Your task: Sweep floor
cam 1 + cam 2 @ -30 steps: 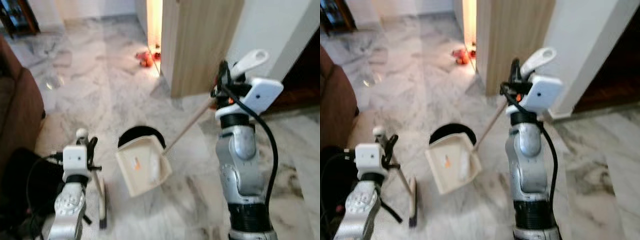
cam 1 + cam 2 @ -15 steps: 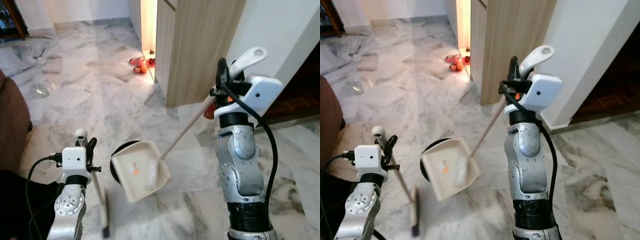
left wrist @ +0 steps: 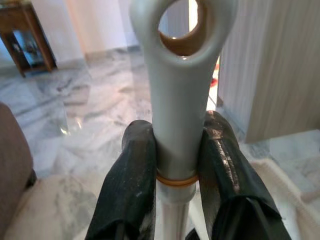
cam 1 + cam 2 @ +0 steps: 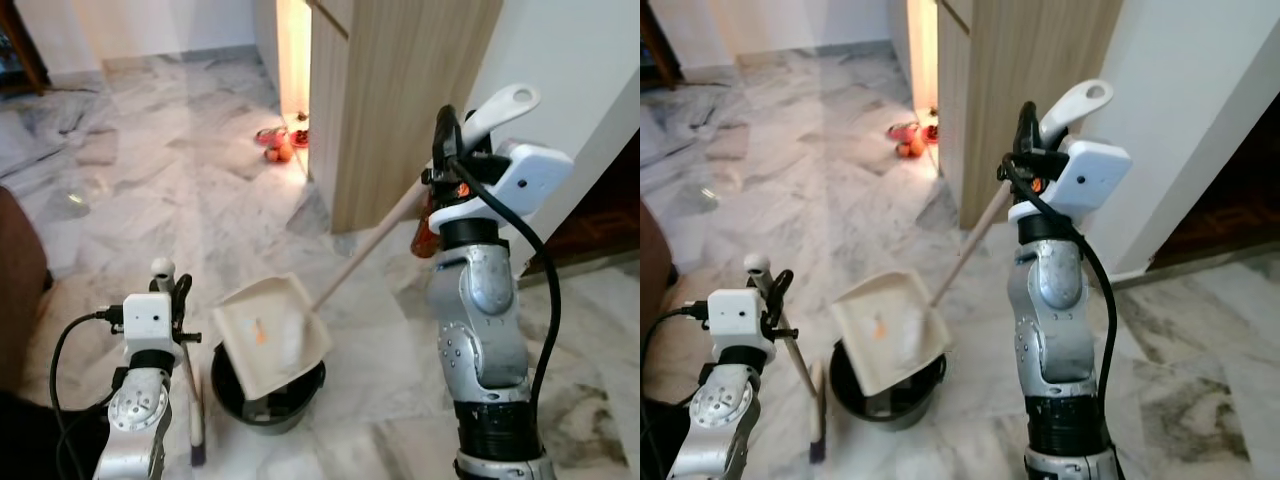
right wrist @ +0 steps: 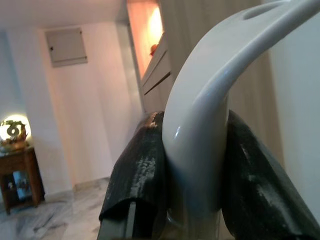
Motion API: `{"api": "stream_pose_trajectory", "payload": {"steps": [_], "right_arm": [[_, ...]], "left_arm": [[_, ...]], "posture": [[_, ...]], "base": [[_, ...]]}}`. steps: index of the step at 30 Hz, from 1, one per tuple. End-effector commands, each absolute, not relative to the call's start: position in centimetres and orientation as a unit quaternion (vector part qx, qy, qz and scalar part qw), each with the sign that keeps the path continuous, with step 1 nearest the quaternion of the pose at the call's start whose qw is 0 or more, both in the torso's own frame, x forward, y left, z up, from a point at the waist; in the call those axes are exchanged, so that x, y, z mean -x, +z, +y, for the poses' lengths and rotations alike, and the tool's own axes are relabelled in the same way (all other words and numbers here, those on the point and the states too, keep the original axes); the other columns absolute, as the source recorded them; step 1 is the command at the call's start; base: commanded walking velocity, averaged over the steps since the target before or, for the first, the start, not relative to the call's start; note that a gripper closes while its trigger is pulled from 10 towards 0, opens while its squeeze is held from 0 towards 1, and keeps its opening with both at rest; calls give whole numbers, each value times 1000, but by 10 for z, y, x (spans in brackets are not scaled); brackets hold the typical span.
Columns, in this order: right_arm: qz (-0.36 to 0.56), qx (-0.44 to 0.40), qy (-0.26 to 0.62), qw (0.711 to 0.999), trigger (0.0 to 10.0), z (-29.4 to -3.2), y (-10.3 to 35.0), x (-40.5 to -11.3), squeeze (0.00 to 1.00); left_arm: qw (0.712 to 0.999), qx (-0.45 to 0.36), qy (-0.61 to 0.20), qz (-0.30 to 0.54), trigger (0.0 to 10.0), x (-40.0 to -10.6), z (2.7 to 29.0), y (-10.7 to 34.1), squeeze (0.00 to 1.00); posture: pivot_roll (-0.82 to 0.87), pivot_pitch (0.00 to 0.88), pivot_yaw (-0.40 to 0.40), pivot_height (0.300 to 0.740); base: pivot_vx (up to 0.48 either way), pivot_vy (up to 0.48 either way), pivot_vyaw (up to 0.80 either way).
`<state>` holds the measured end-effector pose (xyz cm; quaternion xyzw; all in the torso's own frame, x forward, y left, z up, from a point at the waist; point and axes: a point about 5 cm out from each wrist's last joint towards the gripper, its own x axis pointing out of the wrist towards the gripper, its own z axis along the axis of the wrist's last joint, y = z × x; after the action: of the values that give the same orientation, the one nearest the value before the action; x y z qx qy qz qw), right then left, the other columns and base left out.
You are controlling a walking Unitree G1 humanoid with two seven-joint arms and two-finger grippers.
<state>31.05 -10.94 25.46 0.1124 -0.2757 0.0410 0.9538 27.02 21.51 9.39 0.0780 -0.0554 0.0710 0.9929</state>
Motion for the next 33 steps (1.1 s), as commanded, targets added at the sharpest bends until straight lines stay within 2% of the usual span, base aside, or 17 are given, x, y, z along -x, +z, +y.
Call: {"api": "stream_pose_trajectory", "payload": {"steps": [1,15,24,33], "right_arm": [[-309,-136,57,939,10000,-104,269,-304,0],[-327,-136,116,928,10000,-81,274,-294,0],[-368,-84,196,905,10000,-44,277,-274,0],[-401,-48,208,891,10000,-30,277,-262,0]], "left_arm": [[991,-82,69,-81,10000,-270,215,102,0],[992,-82,65,-73,10000,-266,215,97,0],[992,-82,65,-71,10000,-265,216,96,0],[992,-82,65,-71,10000,-265,215,96,0]], "posture": [[50,101,-15,740],[54,109,-14,740],[55,110,-15,740],[58,111,-17,740]], "base": [[0,0,0],[0,0,0],[0,0,0],[0,0,0]]}}
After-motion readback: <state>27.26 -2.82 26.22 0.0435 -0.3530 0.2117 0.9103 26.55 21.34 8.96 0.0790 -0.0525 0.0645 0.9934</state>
